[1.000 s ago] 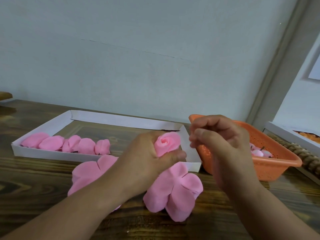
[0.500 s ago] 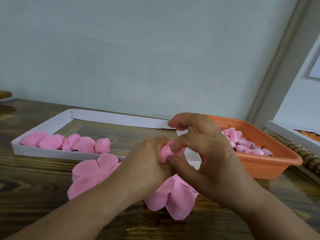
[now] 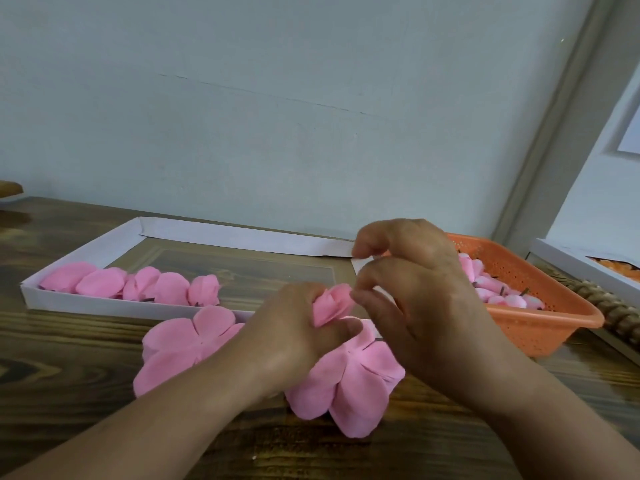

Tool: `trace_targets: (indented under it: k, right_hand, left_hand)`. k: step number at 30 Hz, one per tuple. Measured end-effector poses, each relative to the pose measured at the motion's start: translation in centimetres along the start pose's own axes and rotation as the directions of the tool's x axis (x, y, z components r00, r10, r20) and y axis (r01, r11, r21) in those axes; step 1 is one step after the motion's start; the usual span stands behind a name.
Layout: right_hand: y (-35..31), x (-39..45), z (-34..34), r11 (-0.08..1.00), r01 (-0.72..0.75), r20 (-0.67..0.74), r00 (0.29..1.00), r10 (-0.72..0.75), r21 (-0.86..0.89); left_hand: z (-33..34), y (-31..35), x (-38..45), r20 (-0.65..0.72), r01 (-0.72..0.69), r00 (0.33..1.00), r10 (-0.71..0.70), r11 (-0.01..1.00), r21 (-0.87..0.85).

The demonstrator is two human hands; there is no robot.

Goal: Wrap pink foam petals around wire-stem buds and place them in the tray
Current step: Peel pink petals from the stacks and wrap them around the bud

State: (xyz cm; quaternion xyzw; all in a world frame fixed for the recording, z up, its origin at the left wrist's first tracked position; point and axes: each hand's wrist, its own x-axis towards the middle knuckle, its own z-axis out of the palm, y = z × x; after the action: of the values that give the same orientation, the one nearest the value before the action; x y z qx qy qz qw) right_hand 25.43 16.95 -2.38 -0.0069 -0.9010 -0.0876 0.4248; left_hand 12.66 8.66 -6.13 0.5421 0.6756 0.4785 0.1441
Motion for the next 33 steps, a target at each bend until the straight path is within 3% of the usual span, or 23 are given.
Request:
trace_targets:
  k: [5, 8, 11, 18, 28, 33]
  right_hand:
    - [0.4, -0.3, 0.0, 0.983, -0.112, 0.207, 0.975, 0.081, 0.145]
    - [0.4, -0.4, -0.1, 0.98, -0.099, 0.211, 0.975, 0.062, 0.173]
    - [0.6, -0.4, -0.1, 0.976, -0.108, 0.232, 0.971, 0.063, 0.187]
    - [0.6, -0.3, -0.1, 0.985, -0.068, 0.225, 0.974, 0.031, 0.16]
    - [0.5, -0.2, -0.2, 0.978, -0.073, 0.22, 0.975, 0.029, 0.196]
    - [0.0, -0.3, -0.3, 0.935, -0.141, 0.234, 0.97, 0.065, 0.324]
  left_hand:
    - [0.2, -0.1, 0.3, 0.071, 0.047, 0.996, -0.045, 0.998, -0.034]
    - [0.2, -0.3, 0.7, 0.064, 0.117, 0.992, -0.113, 0.991, -0.059]
    - [0.4, -0.1, 0.5, 0.065, 0.066, 0.996, -0.062, 0.996, -0.057]
    - [-0.2, 0.5, -0.2, 0.142, 0.095, 0.987, -0.073, 0.983, -0.157]
    - [0.2, 0.2, -0.2, 0.014, 0.008, 1.0, -0.008, 0.999, -0.039]
    - [0.7, -0.5, -0.1, -0.069, -0.053, 0.996, 0.059, 0.995, 0.089]
